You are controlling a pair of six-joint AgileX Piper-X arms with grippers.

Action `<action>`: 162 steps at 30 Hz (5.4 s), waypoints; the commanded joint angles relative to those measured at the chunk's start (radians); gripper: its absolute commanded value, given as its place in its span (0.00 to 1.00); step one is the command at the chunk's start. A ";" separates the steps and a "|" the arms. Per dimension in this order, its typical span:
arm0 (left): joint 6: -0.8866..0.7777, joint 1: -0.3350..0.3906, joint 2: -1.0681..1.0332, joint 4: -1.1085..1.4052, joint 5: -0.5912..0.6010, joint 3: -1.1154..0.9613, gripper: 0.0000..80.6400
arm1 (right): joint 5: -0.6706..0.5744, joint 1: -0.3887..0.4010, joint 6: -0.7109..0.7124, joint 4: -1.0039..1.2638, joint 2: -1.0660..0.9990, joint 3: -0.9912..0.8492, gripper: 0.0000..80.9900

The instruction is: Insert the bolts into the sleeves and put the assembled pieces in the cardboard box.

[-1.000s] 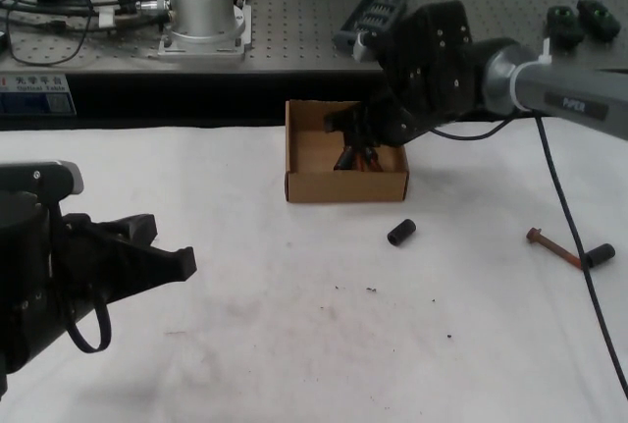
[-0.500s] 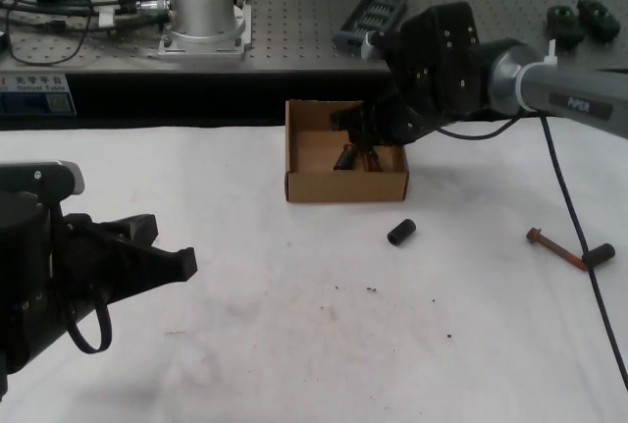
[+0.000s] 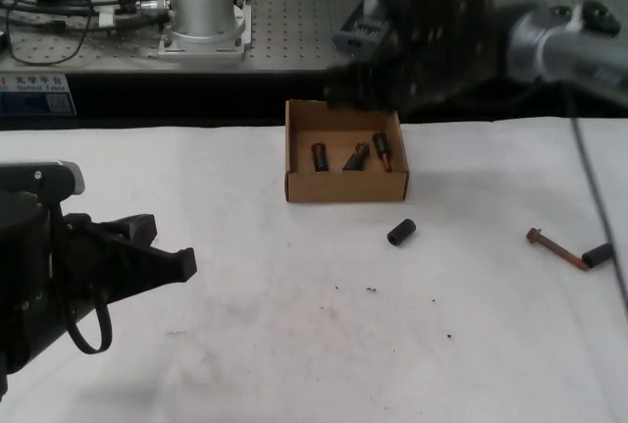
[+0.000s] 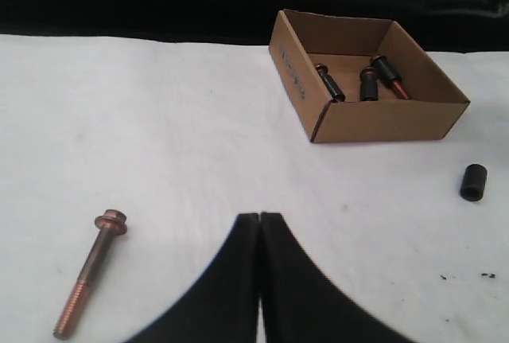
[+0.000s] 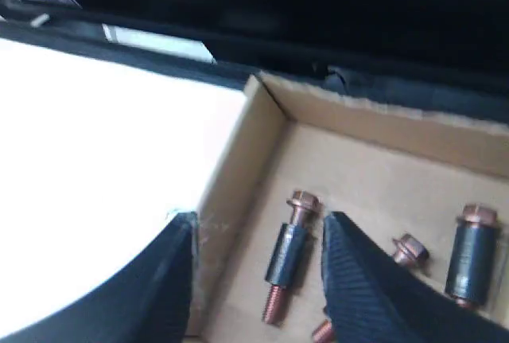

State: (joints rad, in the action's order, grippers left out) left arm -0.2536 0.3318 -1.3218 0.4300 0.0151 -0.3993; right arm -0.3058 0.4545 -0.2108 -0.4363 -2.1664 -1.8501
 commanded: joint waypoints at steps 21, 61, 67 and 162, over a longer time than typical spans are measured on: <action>0.028 0.006 0.001 0.021 -0.015 -0.012 0.01 | 0.173 0.060 0.181 -0.152 0.644 0.464 0.37; 0.105 0.004 -0.006 -0.612 -0.079 -0.398 0.04 | 0.202 0.060 0.033 0.915 0.953 1.540 0.36; 0.183 -0.009 -0.091 -0.868 -0.078 -0.600 0.34 | 0.202 0.060 0.033 0.915 0.953 1.540 0.36; 0.207 -0.053 -0.340 -0.953 0.274 -0.775 0.01 | 0.267 0.057 0.097 0.890 0.953 1.540 0.36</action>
State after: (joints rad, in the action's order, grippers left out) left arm 0.0080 0.2763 -1.7448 -0.6277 0.2590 -1.2568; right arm -0.0559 0.5130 -0.1132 0.4391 -1.2253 -0.3094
